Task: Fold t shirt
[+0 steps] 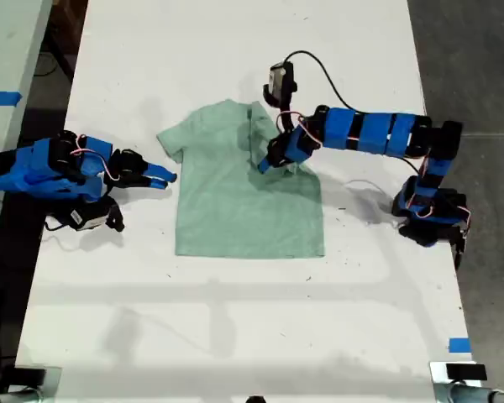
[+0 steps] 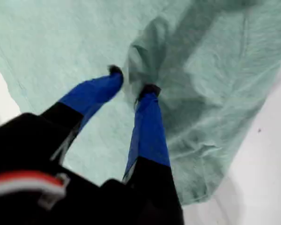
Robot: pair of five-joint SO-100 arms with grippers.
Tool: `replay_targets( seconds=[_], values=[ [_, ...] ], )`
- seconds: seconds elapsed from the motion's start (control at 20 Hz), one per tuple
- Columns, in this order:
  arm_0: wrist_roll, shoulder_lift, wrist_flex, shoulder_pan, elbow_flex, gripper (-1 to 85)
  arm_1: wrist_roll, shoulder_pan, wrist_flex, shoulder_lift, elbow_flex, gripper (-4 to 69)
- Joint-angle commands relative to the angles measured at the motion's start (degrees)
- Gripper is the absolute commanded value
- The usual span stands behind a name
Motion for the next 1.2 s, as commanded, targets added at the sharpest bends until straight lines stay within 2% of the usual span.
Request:
replay_targets(
  seconds=[0.0,0.05,0.1,0.25,0.5,0.55,0.65,0.7,0.85,0.9,1.0,1.15],
  values=[
    [0.26,0.44,0.18,-0.88,-0.18,12.5,0.44,2.81,5.19,5.36,-3.60,26.2],
    [0.26,0.44,0.18,-0.88,-0.18,12.5,0.00,4.83,5.80,9.76,-1.49,19.0],
    [0.26,0.44,0.18,-0.88,-0.18,12.5,0.53,6.94,6.33,14.77,1.85,-0.7],
    [0.26,0.44,0.18,-0.88,-0.18,12.5,0.62,9.58,7.12,34.89,17.58,-0.7],
    [0.26,0.44,0.18,-0.88,-0.18,12.5,15.82,-5.10,2.20,83.23,65.39,-0.6],
    [0.26,0.44,0.18,-0.88,-0.18,12.5,17.58,-6.59,3.43,93.34,72.86,-0.5],
    [0.26,0.44,0.18,-0.88,-0.18,12.5,18.98,-7.91,10.20,115.14,84.90,1.9],
    [0.26,0.44,0.18,-0.88,-0.18,12.5,18.98,-8.00,11.34,115.31,87.45,1.9],
    [0.62,0.44,0.09,-1.23,-0.18,12.4,19.25,-7.56,5.89,115.22,94.92,1.9],
    [3.34,0.44,-0.35,-5.10,0.18,11.2,21.09,-7.73,6.50,115.22,95.10,1.9],
    [18.11,0.44,-1.76,-13.54,0.09,12.8,22.94,-8.35,9.84,115.22,94.92,1.9],
    [16.88,0.44,-1.76,-8.79,-1.58,13.7,23.91,-8.61,10.28,115.22,95.10,1.9]
  ],
)
